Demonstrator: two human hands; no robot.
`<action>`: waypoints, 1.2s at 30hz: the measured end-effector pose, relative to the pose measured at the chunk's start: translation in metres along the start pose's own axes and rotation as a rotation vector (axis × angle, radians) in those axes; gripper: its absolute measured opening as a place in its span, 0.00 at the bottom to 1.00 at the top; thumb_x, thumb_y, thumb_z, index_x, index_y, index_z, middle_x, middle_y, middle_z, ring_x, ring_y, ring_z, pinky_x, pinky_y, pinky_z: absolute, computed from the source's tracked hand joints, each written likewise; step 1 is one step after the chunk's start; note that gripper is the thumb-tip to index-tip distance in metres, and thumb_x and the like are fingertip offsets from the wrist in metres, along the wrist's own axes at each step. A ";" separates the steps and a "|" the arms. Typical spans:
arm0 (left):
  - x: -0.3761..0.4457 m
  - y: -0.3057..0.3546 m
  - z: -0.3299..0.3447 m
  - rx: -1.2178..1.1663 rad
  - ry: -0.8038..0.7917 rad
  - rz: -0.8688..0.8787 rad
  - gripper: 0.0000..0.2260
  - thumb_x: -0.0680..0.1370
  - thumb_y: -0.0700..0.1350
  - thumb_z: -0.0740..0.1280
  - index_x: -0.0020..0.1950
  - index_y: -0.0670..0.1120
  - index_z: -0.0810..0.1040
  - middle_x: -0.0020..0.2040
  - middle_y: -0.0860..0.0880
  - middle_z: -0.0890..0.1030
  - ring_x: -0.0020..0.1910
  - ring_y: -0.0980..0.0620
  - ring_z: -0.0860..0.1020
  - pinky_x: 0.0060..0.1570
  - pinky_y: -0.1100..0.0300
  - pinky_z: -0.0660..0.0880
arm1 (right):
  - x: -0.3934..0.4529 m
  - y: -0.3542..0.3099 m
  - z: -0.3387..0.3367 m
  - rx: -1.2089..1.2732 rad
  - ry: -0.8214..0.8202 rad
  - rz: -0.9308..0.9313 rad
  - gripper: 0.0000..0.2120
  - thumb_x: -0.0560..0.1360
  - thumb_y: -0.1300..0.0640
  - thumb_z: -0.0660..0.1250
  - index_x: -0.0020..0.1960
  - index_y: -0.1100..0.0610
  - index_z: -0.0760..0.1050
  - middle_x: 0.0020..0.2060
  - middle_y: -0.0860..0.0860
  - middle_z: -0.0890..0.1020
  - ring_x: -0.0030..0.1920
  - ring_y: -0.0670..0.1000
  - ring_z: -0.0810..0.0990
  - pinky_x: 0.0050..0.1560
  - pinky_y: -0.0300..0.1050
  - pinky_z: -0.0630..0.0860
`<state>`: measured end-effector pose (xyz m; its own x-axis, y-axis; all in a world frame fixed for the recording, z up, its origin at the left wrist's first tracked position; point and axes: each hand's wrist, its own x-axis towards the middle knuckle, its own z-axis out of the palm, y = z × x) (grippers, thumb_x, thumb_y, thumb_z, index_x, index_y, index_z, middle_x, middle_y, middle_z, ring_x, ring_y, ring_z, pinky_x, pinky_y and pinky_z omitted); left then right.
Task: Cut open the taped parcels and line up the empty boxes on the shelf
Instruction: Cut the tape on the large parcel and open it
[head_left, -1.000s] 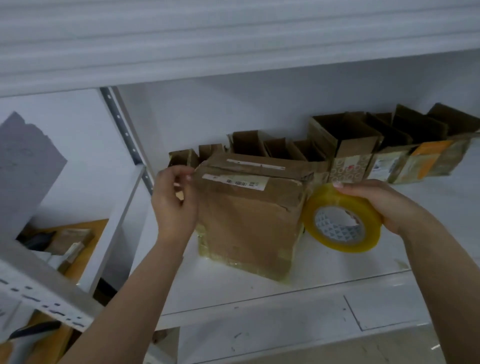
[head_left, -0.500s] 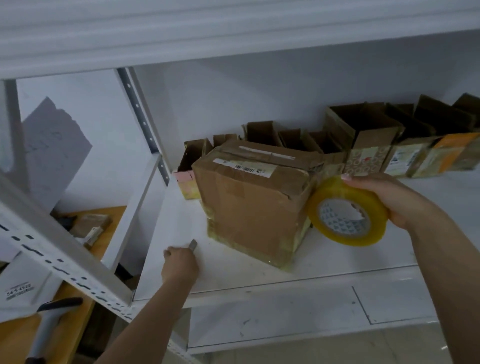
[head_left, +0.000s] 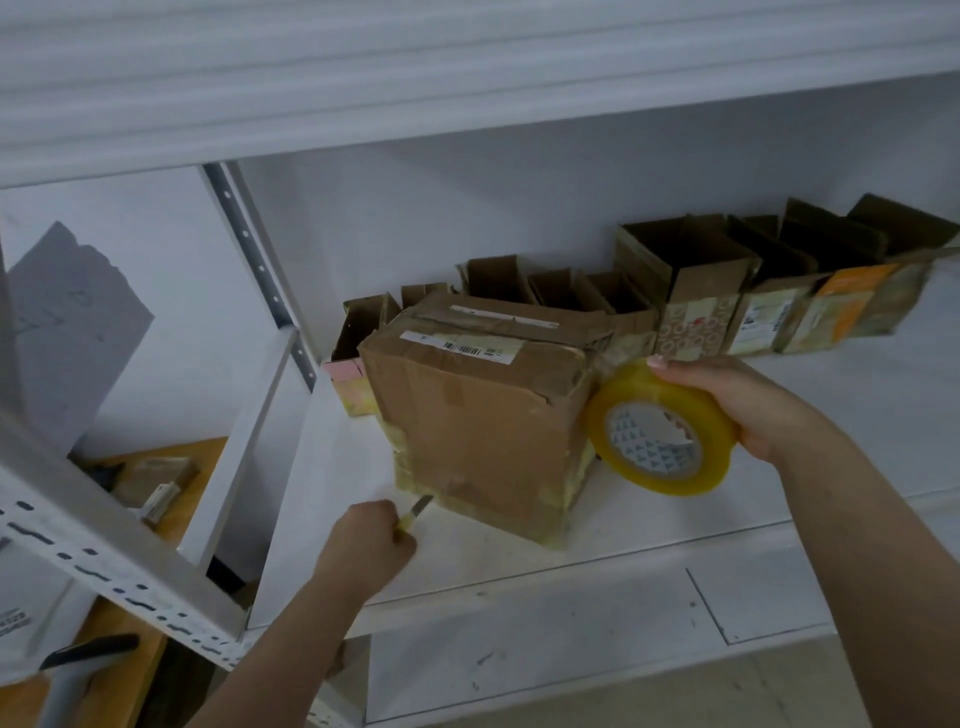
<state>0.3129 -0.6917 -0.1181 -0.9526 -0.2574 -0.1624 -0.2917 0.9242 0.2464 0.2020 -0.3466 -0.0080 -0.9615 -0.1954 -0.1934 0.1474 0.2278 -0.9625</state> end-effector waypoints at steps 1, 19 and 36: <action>-0.007 0.012 -0.007 -0.134 0.002 0.122 0.07 0.76 0.43 0.62 0.38 0.45 0.71 0.32 0.48 0.76 0.31 0.49 0.76 0.30 0.59 0.70 | 0.000 0.000 0.000 -0.001 0.001 0.001 0.36 0.55 0.37 0.75 0.55 0.59 0.82 0.45 0.58 0.86 0.48 0.58 0.85 0.54 0.53 0.79; 0.061 0.204 -0.106 -0.412 0.095 0.661 0.19 0.84 0.51 0.55 0.35 0.53 0.73 0.32 0.54 0.74 0.35 0.55 0.73 0.46 0.53 0.72 | -0.011 0.009 -0.020 0.122 -0.169 -0.034 0.15 0.68 0.50 0.71 0.49 0.60 0.82 0.39 0.56 0.86 0.37 0.52 0.85 0.38 0.43 0.81; 0.060 0.211 -0.130 -0.174 -0.192 0.775 0.16 0.83 0.51 0.58 0.37 0.51 0.75 0.37 0.52 0.76 0.38 0.55 0.75 0.46 0.53 0.72 | 0.001 0.057 -0.024 -0.045 -0.201 0.016 0.15 0.75 0.44 0.64 0.54 0.48 0.84 0.51 0.51 0.86 0.52 0.53 0.85 0.56 0.50 0.80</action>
<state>0.1827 -0.5493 0.0482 -0.8627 0.5040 -0.0419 0.4194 0.7591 0.4978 0.2034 -0.3110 -0.0583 -0.8929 -0.3766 -0.2468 0.1471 0.2741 -0.9504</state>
